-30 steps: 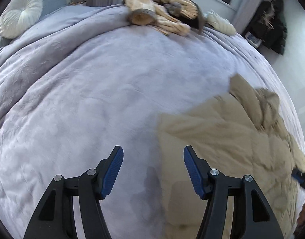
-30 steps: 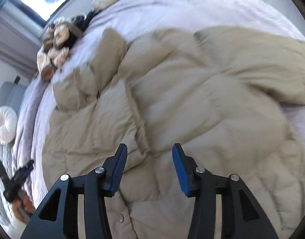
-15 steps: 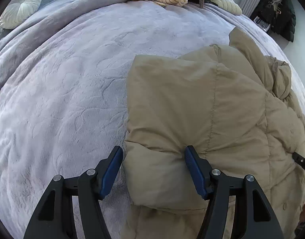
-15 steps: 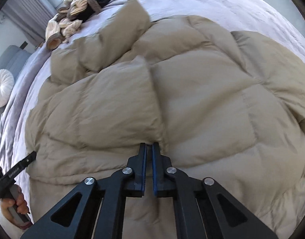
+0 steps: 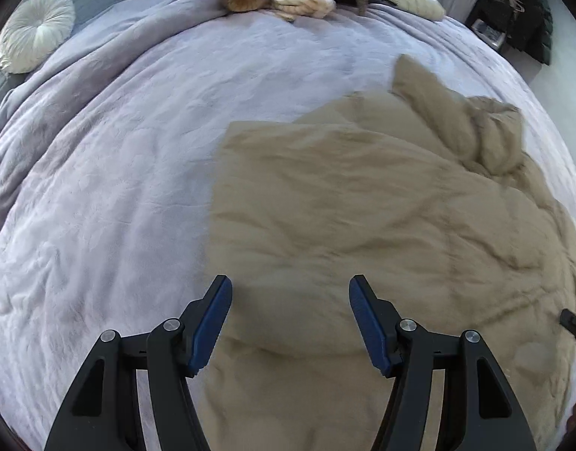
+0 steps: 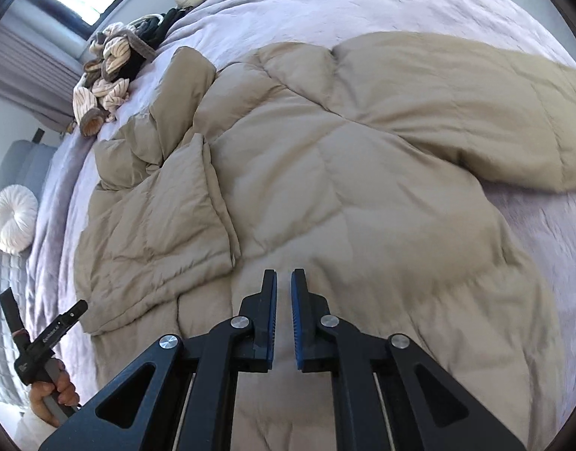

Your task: Fold large clothes

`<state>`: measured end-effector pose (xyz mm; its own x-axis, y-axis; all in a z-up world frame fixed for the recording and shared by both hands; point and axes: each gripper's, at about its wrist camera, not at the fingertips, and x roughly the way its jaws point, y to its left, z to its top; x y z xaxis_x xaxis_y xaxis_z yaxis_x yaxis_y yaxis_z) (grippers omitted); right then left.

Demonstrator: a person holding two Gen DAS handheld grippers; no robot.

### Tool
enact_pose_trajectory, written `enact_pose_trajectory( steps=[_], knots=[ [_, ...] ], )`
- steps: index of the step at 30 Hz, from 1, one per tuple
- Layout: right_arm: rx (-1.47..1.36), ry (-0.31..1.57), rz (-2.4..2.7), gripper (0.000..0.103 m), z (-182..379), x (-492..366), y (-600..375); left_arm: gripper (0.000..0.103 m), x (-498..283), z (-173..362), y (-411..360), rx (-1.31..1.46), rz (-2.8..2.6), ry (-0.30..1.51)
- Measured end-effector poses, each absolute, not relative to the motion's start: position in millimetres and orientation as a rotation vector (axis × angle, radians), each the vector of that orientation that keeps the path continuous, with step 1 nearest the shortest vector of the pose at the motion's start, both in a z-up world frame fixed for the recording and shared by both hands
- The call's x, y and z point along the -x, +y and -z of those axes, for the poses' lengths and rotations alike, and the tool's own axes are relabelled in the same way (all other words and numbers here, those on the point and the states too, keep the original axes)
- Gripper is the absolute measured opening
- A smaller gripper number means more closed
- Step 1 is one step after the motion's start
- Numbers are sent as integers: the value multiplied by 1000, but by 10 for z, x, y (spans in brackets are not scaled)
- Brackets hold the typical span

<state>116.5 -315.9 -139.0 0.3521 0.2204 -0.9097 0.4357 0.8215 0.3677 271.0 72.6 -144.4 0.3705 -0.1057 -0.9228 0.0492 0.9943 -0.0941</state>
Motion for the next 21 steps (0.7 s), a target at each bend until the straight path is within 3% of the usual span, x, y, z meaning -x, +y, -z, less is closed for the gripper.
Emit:
enact_pose_trajectory(
  steps=[7, 11, 13, 14, 15, 16, 17, 21],
  knots=[
    [-690, 1242, 153, 12, 1341, -853, -3281, 66, -2402, 1268, 192, -3, 182, 1187],
    [-749, 1233, 184, 49, 1321, -634, -3483, 66, -2236, 1282, -185, -45, 236, 1210],
    [-768, 1226, 202, 50, 1307, -538, -3590, 66, -2164, 1306, -367, -59, 262, 1224],
    [-785, 1220, 213, 51, 1302, -482, -3671, 68, -2124, 1315, -474, -68, 274, 1226],
    [-803, 1214, 222, 55, 1299, -428, -3746, 76, -2096, 1325, -541, -75, 279, 1225],
    [-819, 1207, 230, 59, 1297, -383, -3816, 99, -2063, 1327, -639, -81, 284, 1221],
    [-836, 1198, 241, 65, 1294, -334, -3898, 103, -2033, 1316, -704, -83, 282, 1208],
    [-884, 1165, 286, 78, 1292, -149, -4213, 103, -1972, 1307, -1006, -107, 318, 1204]
  ],
)
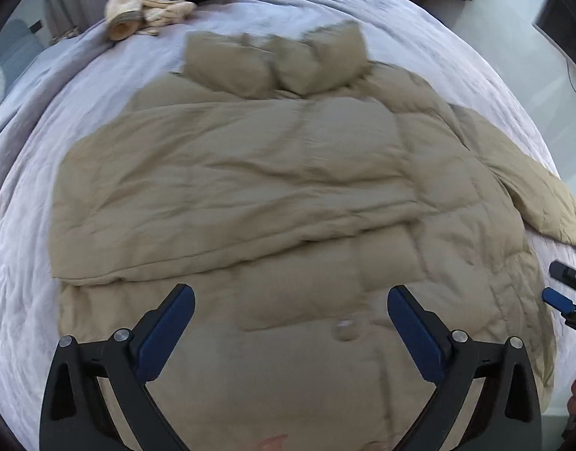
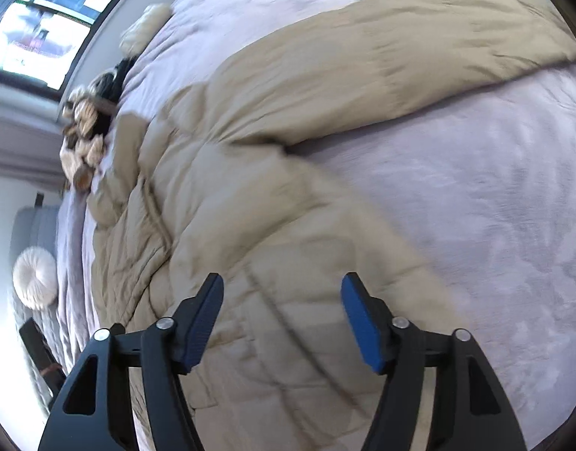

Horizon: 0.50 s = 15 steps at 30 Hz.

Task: Fold large clothes
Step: 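Open both tools and lift them off the folded coat, then grasp the other sleeve of the coat with the right tool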

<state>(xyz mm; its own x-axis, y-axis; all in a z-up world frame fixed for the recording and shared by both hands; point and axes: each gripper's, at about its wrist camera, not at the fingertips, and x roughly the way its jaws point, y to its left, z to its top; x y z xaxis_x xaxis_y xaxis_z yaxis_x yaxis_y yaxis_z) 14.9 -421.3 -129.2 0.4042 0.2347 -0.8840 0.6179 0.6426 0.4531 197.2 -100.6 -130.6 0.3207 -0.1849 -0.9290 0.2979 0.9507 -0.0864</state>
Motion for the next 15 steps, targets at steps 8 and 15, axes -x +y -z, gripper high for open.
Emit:
enact_pose_trajectory(
  steps=[8, 15],
  knots=[
    [-979, 1047, 403, 93, 1297, 113, -4914, 103, -1950, 1344, -1605, -215, 317, 1211],
    [-1058, 981, 454, 103, 1441, 148, -5397, 103, -1924, 1393, -1947, -246, 313, 1233]
  ],
)
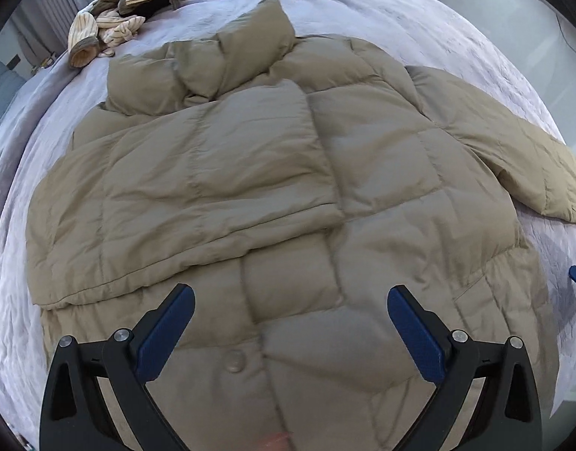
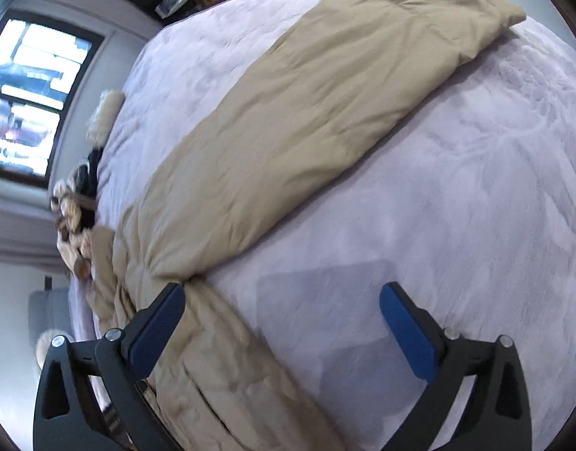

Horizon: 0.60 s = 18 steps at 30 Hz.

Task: Fold large clothes
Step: 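Grasp the other sleeve of the coat with the right tool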

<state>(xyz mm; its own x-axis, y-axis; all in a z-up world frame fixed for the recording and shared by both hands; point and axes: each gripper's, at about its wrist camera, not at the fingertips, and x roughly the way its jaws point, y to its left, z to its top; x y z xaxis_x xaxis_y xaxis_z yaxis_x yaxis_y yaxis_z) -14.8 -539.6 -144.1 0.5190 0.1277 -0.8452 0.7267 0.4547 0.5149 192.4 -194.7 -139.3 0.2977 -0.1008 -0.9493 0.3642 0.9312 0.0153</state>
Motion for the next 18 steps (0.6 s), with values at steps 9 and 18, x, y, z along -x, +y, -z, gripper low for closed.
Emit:
enact_pose_trajectory(
  steps=[9, 18],
  knots=[
    [-1181, 909, 464, 103, 1586, 32, -5892, 103, -1994, 1453, -2135, -243, 303, 1286],
    [-1438, 686, 384, 103, 1788, -211, -6361, 103, -2016, 1406, -2275, -263, 278, 1265]
  ],
)
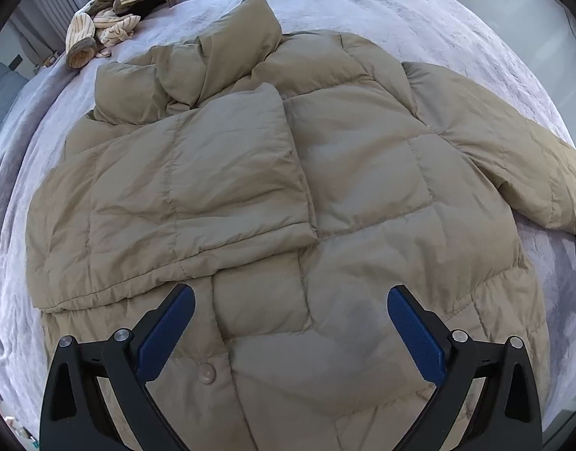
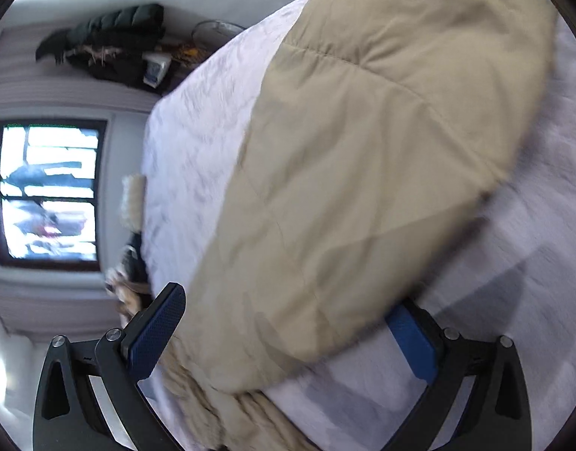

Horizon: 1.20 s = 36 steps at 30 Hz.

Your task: Fold large clothes

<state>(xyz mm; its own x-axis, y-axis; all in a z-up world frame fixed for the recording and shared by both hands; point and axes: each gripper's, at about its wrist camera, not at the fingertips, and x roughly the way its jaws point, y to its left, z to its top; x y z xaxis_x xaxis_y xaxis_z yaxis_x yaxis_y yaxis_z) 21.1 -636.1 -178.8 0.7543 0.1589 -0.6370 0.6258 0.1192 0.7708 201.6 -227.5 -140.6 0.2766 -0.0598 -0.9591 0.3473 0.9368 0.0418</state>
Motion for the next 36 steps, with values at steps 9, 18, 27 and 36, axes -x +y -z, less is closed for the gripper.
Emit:
enact_pose_trajectory(
  steps=[9, 18, 27, 36],
  knots=[
    [-1608, 507, 326, 103, 1931, -400, -6483, 103, -2020, 1433, -2291, -258, 289, 1268],
    [-1595, 554, 304, 25, 1906, -491, -6395, 103, -2027, 1377, -2039, -196, 297, 1259],
    [-1282, 627, 159, 11, 1218, -1032, -5919, 103, -2142, 1259, -1486, -113, 241, 1210],
    [-887, 706, -55, 11, 525, -1850, -4656, 103, -2192, 1231, -918, -29, 187, 1204]
  ],
)
